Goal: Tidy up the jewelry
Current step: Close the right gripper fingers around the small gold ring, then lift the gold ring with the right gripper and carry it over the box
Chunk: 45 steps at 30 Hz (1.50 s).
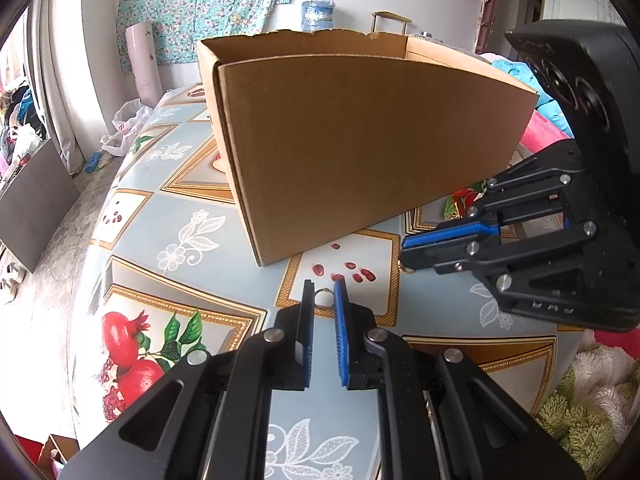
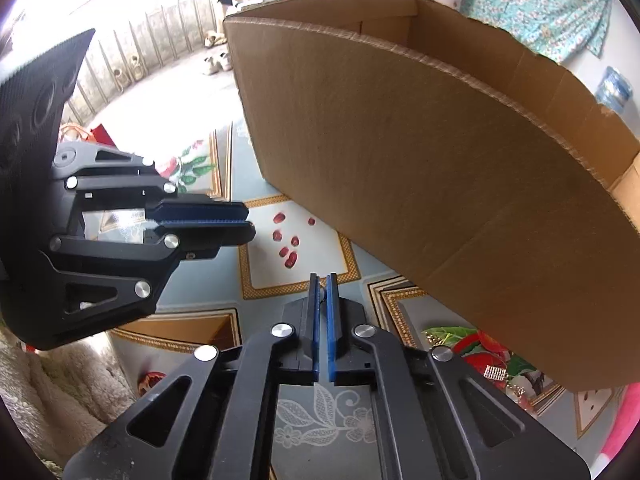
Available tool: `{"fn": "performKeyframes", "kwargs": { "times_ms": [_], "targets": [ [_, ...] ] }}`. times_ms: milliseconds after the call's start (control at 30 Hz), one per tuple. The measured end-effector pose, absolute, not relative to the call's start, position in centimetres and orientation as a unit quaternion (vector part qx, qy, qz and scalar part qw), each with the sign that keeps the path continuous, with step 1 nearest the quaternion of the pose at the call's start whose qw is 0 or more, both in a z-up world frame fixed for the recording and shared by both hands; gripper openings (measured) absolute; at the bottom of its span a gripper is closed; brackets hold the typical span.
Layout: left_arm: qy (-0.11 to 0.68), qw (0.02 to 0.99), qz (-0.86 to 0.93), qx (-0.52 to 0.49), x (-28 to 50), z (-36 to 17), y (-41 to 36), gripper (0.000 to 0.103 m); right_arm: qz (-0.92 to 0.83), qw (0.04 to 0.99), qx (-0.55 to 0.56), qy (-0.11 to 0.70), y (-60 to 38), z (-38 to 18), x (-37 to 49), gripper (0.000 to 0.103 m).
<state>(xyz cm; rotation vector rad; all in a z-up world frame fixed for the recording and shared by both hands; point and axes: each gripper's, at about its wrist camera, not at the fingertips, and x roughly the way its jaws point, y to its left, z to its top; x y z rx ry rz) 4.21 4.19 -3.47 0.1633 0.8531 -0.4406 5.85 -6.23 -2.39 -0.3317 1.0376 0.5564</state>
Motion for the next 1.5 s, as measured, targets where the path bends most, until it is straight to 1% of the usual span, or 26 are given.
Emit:
{"fn": "performKeyframes", "kwargs": {
  "times_ms": [200,300,333,367,400,600,633,667,1200,1367,1500],
  "targets": [
    [0.408,0.885,-0.209,0.083,3.8,-3.3,4.2,0.009,0.262,0.818,-0.145,0.491,-6.4,-2.4,5.4,0.002],
    [0.407,0.886,-0.207,0.082,3.7,-3.2,4.3,0.009,0.266,0.817,-0.145,0.491,-6.2,-2.5,5.2,0.010],
    [0.407,0.886,-0.206,0.082,3.7,-3.2,4.3,0.009,0.267,0.817,-0.145,0.490,-6.3,-2.5,5.3,0.017],
    [0.407,0.886,-0.206,0.082,3.7,-3.2,4.3,0.009,0.267,0.817,-0.145,0.489,-6.2,-2.5,5.1,0.022],
    [0.407,0.886,-0.206,0.082,3.8,-3.1,4.3,0.009,0.268,0.817,-0.147,0.489,-6.1,-2.5,5.1,0.022],
    [0.410,0.885,-0.206,0.081,4.0,-3.3,4.4,0.009,0.267,0.816,-0.169,0.484,-5.3,-3.0,4.6,0.021],
    [0.411,0.884,-0.206,0.081,4.0,-3.4,4.4,0.009,0.267,0.816,-0.173,0.483,-5.2,-3.0,4.7,0.018],
    [0.411,0.884,-0.206,0.080,4.0,-3.4,4.4,0.009,0.269,0.815,-0.173,0.484,-5.1,-3.0,4.6,0.009],
    [0.405,0.887,-0.207,0.078,3.8,-2.9,5.0,0.009,0.270,0.821,-0.175,0.472,-5.3,-2.6,3.9,0.008],
    [0.392,0.893,-0.206,0.076,2.8,-1.1,5.2,0.009,0.273,0.833,-0.166,0.452,-5.9,-1.0,2.8,0.008],
    [0.372,0.901,-0.210,0.074,1.4,1.4,5.2,0.009,0.278,0.850,-0.139,0.425,-7.3,1.7,1.4,0.008]
  ]
}}
